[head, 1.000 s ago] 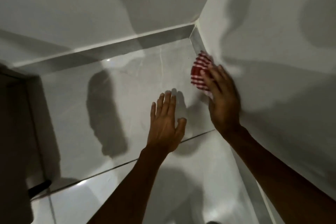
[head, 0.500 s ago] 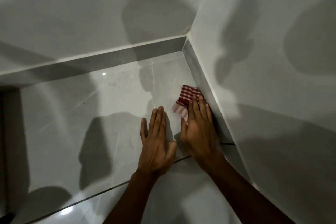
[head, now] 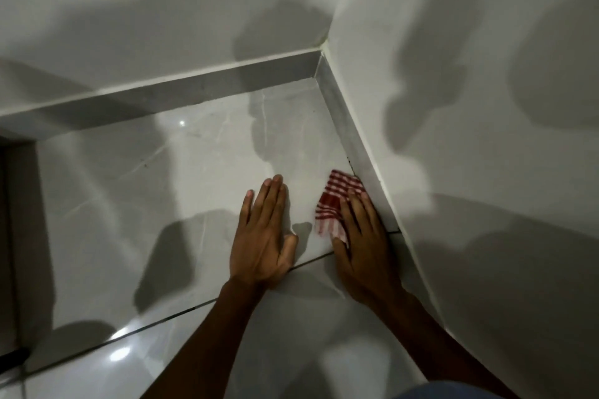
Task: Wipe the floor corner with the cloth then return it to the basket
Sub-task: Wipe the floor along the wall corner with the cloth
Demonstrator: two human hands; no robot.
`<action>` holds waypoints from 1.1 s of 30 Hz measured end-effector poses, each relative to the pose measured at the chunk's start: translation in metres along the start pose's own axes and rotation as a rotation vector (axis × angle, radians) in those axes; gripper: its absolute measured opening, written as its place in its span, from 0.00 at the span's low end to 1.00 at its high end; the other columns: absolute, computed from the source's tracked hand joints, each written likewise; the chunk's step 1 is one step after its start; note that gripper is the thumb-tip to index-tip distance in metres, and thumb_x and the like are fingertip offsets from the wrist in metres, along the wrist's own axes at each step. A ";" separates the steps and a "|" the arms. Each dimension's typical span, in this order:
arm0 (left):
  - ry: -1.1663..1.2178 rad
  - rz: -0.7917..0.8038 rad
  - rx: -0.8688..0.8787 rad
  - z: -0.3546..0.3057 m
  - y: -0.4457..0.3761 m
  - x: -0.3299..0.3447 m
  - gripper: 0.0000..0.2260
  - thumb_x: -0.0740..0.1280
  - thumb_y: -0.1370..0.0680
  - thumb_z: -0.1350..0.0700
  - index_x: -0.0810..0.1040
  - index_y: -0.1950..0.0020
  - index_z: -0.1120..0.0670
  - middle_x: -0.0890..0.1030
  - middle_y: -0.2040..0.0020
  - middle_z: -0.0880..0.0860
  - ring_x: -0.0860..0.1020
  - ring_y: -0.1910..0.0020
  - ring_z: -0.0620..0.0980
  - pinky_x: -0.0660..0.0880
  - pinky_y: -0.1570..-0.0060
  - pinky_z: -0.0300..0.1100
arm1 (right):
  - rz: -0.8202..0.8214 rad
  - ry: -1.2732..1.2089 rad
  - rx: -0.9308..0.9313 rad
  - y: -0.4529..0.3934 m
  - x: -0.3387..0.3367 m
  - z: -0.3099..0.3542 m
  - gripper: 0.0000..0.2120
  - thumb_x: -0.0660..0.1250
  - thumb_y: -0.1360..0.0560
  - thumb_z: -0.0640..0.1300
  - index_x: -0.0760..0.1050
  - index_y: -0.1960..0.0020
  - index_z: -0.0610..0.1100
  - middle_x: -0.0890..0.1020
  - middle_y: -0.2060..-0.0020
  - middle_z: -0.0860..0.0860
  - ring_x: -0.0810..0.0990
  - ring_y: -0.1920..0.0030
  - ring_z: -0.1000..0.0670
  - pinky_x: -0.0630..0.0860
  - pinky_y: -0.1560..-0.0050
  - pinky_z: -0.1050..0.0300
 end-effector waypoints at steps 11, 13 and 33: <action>0.067 -0.084 -0.038 -0.004 -0.013 0.003 0.38 0.54 0.23 0.49 0.60 0.14 0.63 0.58 0.11 0.59 0.55 0.11 0.56 0.51 0.12 0.60 | -0.001 -0.028 0.022 -0.116 -0.005 0.039 0.32 0.53 0.15 0.52 0.59 0.15 0.37 0.61 0.13 0.40 0.57 0.12 0.41 0.53 0.11 0.45; 0.099 -0.095 -0.004 -0.001 -0.011 -0.002 0.37 0.54 0.23 0.51 0.61 0.15 0.64 0.59 0.12 0.60 0.56 0.11 0.57 0.53 0.12 0.60 | -0.030 -0.031 0.079 -0.081 -0.002 0.039 0.33 0.54 0.15 0.53 0.58 0.14 0.38 0.61 0.13 0.40 0.58 0.13 0.41 0.58 0.12 0.44; 0.127 -0.148 -0.032 0.006 -0.008 -0.005 0.37 0.56 0.22 0.52 0.60 0.15 0.65 0.60 0.12 0.60 0.58 0.12 0.58 0.58 0.13 0.57 | -0.070 -0.042 0.009 -0.107 0.009 0.030 0.32 0.58 0.14 0.51 0.59 0.14 0.38 0.61 0.13 0.41 0.56 0.12 0.42 0.57 0.13 0.42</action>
Point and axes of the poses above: each hand's wrist, its own y-axis away from the middle knuckle, its own x-axis out of the palm, z = x × y, the point moved 1 cm from there along -y, towards the middle knuckle
